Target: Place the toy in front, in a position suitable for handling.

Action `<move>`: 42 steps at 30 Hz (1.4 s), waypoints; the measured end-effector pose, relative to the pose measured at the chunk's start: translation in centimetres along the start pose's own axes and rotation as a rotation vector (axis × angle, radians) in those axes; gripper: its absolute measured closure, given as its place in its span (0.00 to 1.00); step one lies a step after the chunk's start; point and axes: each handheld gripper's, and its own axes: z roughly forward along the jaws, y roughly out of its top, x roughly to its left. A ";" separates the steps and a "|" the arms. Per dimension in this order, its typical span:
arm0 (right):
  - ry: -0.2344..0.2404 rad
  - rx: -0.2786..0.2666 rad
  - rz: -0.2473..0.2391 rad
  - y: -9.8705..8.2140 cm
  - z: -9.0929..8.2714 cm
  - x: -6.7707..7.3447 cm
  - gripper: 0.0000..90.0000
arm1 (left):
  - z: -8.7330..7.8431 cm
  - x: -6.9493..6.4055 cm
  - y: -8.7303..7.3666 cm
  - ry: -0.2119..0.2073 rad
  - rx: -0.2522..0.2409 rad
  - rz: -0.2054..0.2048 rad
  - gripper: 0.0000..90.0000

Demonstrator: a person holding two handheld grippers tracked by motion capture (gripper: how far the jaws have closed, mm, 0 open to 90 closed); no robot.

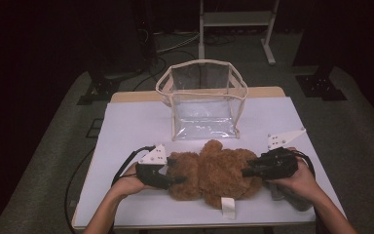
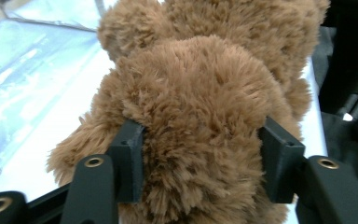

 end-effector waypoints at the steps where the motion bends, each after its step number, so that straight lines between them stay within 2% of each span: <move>1: -0.008 -0.010 -0.005 0.0 -0.1 -0.2 0.71 | -0.1 0.2 0.0 0.012 -0.012 -0.003 0.44; 3: -0.036 -0.032 -0.020 0.1 -0.4 -0.7 0.65 | -0.4 0.5 0.2 0.034 -0.021 0.008 0.42; 5: -0.026 -0.057 -0.037 0.1 -0.7 -1.0 0.60 | -0.4 0.5 0.3 0.049 -0.016 0.010 0.41; 7: -0.028 -0.065 -0.075 0.1 -0.9 -0.9 0.56 | -0.4 0.5 0.2 0.054 -0.021 0.005 0.41; 9: -0.024 -0.061 -0.105 -0.1 -1.0 -0.6 0.52 | -0.4 0.6 0.0 0.057 -0.027 -0.017 0.42; 10: -0.024 -0.061 -0.105 -0.1 -1.0 -0.6 0.52 | -0.4 0.6 0.0 0.057 -0.027 -0.017 0.42; 11: -0.022 -0.052 -0.135 -0.5 -1.0 -0.4 0.49 | -0.4 0.6 -0.2 0.062 -0.038 -0.028 0.42; 14: -0.058 -0.018 -0.176 -0.7 -0.5 -0.3 0.45 | -0.3 0.7 -0.3 0.060 -0.048 -0.039 0.42; 15: -0.058 -0.023 -0.181 -0.8 -0.2 -0.5 0.44 | -0.2 0.7 -0.3 0.056 -0.050 -0.042 0.42; 18: -0.037 -0.038 -0.166 -0.7 0.8 -1.2 0.47 | -0.1 0.6 -0.3 0.044 -0.045 -0.042 0.47; 21: -0.017 -0.049 -0.110 -0.4 1.5 -1.5 0.60 | 0.0 0.5 -0.2 0.016 -0.048 -0.054 0.53; 23: -0.025 -0.048 -0.090 -0.1 1.6 -1.4 0.69 | -0.1 0.5 0.0 0.007 -0.051 -0.056 0.55; 26: -0.019 -0.066 -0.067 0.6 1.1 -1.1 0.75 | -0.2 0.4 0.3 -0.005 -0.058 -0.051 0.56; 31: -0.005 -0.056 -0.080 2.0 0.6 0.1 0.77 | -0.4 0.4 0.7 -0.019 -0.059 -0.057 0.58; 32: 0.001 -0.039 -0.098 2.7 0.5 0.8 0.77 | -0.3 0.5 0.7 -0.028 -0.064 -0.061 0.60; 34: -0.017 -0.012 -0.120 2.9 0.5 1.1 0.76 | -0.3 0.5 0.7 -0.030 -0.072 -0.064 0.61; 35: -0.038 0.005 -0.129 2.8 0.6 1.0 0.76 | -0.2 0.5 0.9 -0.029 -0.071 -0.046 0.61; 38: -0.055 0.017 -0.124 2.3 0.6 0.5 0.74 | 0.0 0.4 1.0 -0.025 -0.061 -0.039 0.58; 39: -0.065 0.010 -0.088 1.3 0.6 -0.5 0.72 | 0.2 0.4 1.0 -0.019 -0.057 -0.021 0.56; 42: -0.035 -0.026 -0.051 0.3 0.2 -1.3 0.67 | 0.2 0.3 1.2 -0.009 -0.052 -0.005 0.52</move>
